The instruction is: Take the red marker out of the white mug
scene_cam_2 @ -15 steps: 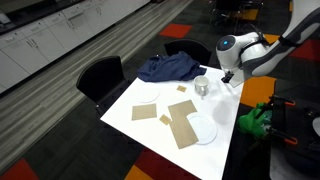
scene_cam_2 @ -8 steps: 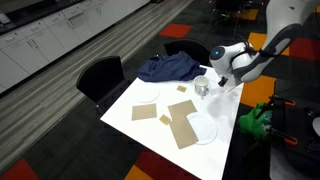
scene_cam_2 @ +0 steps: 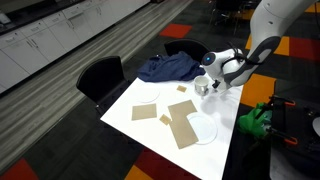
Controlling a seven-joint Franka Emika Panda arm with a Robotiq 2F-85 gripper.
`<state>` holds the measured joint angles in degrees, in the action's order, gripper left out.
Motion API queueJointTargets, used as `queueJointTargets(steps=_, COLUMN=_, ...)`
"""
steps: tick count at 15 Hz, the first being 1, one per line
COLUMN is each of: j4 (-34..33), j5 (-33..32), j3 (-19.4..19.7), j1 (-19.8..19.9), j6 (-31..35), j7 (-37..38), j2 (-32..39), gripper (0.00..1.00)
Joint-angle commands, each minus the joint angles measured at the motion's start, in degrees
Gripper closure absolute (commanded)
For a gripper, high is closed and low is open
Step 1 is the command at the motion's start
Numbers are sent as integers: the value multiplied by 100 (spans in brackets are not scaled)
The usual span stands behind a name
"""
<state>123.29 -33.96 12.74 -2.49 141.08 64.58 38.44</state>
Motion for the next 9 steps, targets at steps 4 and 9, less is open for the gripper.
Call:
queueJointTargets(steps=4, j4=-240, j5=257, j3=216, j1=-343, j6=-133, j7=-132, j2=149, gripper=24)
queueJointTargets(steps=9, j4=214, j5=87, j3=423, j1=-635, j6=-90, j7=-11, j2=-472, gripper=0)
